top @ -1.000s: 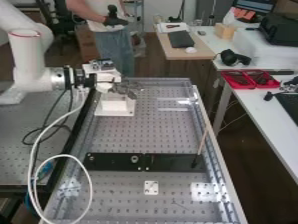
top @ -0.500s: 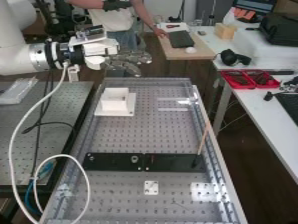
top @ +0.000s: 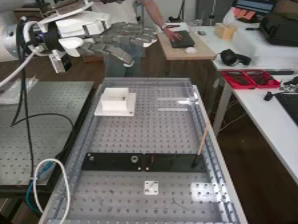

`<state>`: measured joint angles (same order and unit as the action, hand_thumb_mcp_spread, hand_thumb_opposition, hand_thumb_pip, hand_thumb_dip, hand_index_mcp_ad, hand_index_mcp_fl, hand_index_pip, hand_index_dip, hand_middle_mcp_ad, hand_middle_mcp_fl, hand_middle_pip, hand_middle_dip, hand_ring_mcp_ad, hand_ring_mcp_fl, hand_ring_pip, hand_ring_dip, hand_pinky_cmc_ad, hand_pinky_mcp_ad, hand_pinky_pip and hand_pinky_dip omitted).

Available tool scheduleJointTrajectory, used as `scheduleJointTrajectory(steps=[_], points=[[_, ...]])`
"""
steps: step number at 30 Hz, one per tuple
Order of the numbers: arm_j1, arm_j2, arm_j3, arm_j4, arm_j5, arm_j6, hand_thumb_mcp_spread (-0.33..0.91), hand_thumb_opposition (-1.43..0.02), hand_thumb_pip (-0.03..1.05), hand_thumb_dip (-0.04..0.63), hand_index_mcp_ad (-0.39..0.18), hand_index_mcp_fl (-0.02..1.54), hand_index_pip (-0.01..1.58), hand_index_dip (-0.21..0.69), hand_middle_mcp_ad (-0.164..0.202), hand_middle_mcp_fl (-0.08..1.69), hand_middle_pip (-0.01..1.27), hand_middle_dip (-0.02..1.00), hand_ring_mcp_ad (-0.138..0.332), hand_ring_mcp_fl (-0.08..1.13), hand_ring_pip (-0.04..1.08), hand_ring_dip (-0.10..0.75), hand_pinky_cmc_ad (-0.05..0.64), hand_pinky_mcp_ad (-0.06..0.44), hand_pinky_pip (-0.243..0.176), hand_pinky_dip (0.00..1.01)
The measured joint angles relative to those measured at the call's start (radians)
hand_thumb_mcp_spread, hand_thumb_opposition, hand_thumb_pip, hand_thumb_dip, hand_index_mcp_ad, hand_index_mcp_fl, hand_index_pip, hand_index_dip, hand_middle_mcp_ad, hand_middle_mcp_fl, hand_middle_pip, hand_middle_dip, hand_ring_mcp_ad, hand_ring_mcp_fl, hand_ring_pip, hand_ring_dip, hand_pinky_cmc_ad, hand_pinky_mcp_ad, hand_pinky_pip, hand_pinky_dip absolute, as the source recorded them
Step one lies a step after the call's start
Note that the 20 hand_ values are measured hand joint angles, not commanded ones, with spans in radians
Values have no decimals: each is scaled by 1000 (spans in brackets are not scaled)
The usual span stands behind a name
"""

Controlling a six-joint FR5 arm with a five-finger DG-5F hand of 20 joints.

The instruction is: Grab the larger nut and place it in the white container

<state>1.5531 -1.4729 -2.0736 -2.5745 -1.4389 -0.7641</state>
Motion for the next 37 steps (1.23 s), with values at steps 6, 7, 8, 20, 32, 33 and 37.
scheduleJointTrajectory(steps=[6,7,8,20,32,33,37], points=[[-38,-18,31,-30,4,3,133,-791,695,188,-91,17,291,-105,73,66,119,220,141,16,112,124,353,311,-93,604],[-40,-19,33,-32,3,5,133,-791,695,188,-91,12,276,-105,75,66,119,220,141,16,112,126,349,311,-89,604],[-44,-22,38,-37,1,8,133,-791,695,188,-91,16,269,-105,75,70,119,220,140,16,112,126,349,314,-93,604],[-55,-38,77,-80,-27,11,113,-771,670,157,-91,37,211,-117,73,70,119,222,138,16,112,122,367,314,-89,543],[-61,-45,101,-127,-52,3,113,-771,670,157,-91,37,147,-117,73,68,120,222,145,16,112,122,377,314,-89,525],[-63,-44,106,-138,-60,2,113,-771,668,161,-91,42,147,-117,73,72,120,222,145,16,112,122,375,314,-89,529],[-67,-43,125,-172,-86,7,117,-771,668,157,-91,37,131,-117,75,72,120,222,154,16,112,122,379,311,-89,525]])
